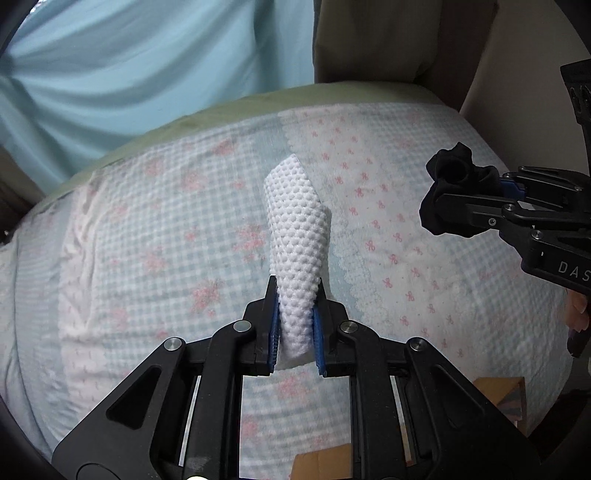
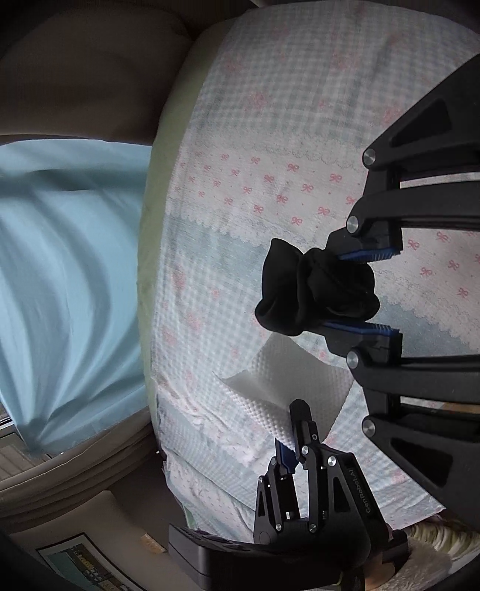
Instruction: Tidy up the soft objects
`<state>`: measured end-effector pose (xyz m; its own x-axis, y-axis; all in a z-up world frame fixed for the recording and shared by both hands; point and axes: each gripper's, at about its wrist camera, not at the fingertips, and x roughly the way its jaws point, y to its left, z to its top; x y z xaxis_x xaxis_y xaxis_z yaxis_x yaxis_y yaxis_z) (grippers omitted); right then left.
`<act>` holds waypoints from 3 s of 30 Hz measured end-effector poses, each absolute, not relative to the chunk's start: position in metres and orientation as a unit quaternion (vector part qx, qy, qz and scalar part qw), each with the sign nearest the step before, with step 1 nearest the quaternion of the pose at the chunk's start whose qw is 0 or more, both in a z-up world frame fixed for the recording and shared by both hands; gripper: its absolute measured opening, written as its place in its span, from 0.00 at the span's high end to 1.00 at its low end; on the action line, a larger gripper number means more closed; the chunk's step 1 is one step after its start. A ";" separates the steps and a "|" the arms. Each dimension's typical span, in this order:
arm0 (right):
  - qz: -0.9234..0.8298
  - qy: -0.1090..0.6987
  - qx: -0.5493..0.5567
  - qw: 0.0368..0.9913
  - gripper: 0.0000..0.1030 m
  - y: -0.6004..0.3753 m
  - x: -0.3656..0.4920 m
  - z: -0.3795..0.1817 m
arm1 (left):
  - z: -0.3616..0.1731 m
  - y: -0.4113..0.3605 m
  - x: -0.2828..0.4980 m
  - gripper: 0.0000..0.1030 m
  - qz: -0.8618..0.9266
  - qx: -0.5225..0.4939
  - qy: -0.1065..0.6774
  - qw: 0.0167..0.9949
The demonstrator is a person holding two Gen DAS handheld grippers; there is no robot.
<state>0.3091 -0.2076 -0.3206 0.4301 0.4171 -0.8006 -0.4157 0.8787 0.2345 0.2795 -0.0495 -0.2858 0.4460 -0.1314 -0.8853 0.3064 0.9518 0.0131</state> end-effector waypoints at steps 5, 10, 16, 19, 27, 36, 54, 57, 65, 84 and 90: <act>0.232 0.449 0.003 0.863 0.76 -0.217 0.276 -0.265 | -0.232 -0.052 0.240 0.87 -0.122 0.081 0.489 0.860; 0.220 0.431 0.014 0.875 0.76 -0.229 0.235 -0.214 | -0.190 -0.056 0.192 0.87 -0.116 0.076 0.476 0.869; 0.211 0.420 0.013 0.883 0.76 -0.239 0.180 -0.171 | -0.160 -0.064 0.130 0.87 -0.107 0.065 0.469 0.875; 0.210 0.419 0.018 0.883 0.76 -0.244 0.149 -0.161 | -0.152 -0.067 0.099 0.87 -0.100 0.056 0.471 0.875; 0.216 0.441 0.034 0.871 0.77 -0.248 0.081 -0.166 | -0.157 -0.079 0.033 0.87 -0.090 0.038 0.489 0.867; 0.195 0.480 0.050 0.854 0.76 -0.252 0.035 -0.189 | -0.199 -0.080 0.012 0.87 -0.105 0.031 0.532 0.840; 0.059 0.629 0.106 0.768 0.76 -0.252 0.021 -0.321 | -0.351 -0.078 0.033 0.87 -0.128 0.030 0.653 0.746; 0.053 0.639 0.107 0.760 0.76 -0.253 0.026 -0.334 | -0.353 -0.080 0.036 0.87 -0.124 0.046 0.657 0.742; 0.051 0.667 0.107 0.735 0.08 -0.252 0.045 -0.355 | -0.357 -0.076 0.034 0.00 -0.133 0.068 0.662 0.735; 0.062 0.660 0.112 0.740 0.06 -0.247 0.042 -0.346 | -0.324 -0.053 0.023 0.00 -0.090 0.038 0.653 0.751; 0.064 0.639 0.108 0.759 0.06 -0.245 0.038 -0.310 | -0.263 -0.047 0.020 0.00 -0.075 0.024 0.617 0.783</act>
<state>0.0376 -0.2446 -0.3103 0.1747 0.2360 -0.9559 0.0412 0.9683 0.2465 0.0199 -0.0468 -0.2634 0.2283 -0.0889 -0.9695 0.1473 0.9875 -0.0558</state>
